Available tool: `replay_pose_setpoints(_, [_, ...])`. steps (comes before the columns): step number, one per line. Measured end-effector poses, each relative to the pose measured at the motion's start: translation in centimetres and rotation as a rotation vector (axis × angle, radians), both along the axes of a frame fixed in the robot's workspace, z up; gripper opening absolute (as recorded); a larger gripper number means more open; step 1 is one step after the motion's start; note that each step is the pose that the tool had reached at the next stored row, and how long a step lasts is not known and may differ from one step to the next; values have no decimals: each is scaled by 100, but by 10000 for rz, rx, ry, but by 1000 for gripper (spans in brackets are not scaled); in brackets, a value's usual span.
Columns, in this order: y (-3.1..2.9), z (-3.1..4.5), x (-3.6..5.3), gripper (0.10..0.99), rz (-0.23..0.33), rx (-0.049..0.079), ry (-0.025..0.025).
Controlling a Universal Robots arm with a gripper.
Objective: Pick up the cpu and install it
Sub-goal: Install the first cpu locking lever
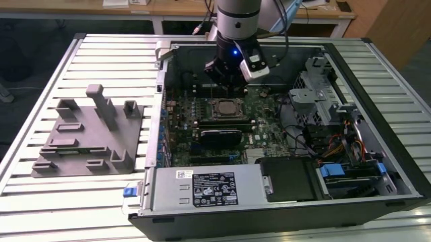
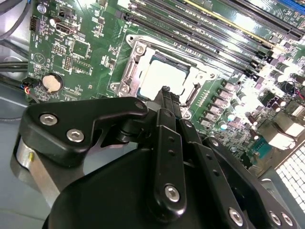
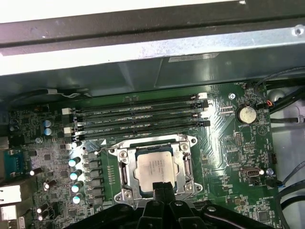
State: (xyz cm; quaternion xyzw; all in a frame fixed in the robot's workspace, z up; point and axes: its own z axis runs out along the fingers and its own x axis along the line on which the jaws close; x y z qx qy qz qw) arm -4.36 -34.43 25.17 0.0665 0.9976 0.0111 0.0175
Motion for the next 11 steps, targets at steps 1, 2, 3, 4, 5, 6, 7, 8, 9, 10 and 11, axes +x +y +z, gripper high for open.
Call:
replay_pose_setpoints(1, [0, 0, -12, 106, 0, 0, 1])
replay_pose_setpoints(2, [-1, 0, -28, 106, 0, 0, 0])
replay_pose_setpoints(3, [0, 0, -46, 106, 0, 0, 0])
replay_pose_setpoints(4, [0, 0, -67, 106, 0, 1, 0])
replay_pose_setpoints(5, [0, 0, -89, 106, -1, 0, 0])
replay_pose_setpoints(6, [0, 0, -111, 106, -2, 1, 0])
replay_pose_setpoints(7, [0, 0, -133, 106, -1, 1, 0])
replay_pose_setpoints(8, [0, 0, -153, 106, 0, 1, 0])
replay_pose_setpoints(9, [0, -1, -170, 106, 0, 1, -1])
replay_pose_setpoints(10, [0, 0, -188, 106, 0, 1, -1])
replay_pose_setpoints(11, [0, 0, -204, 106, -1, 1, 0])
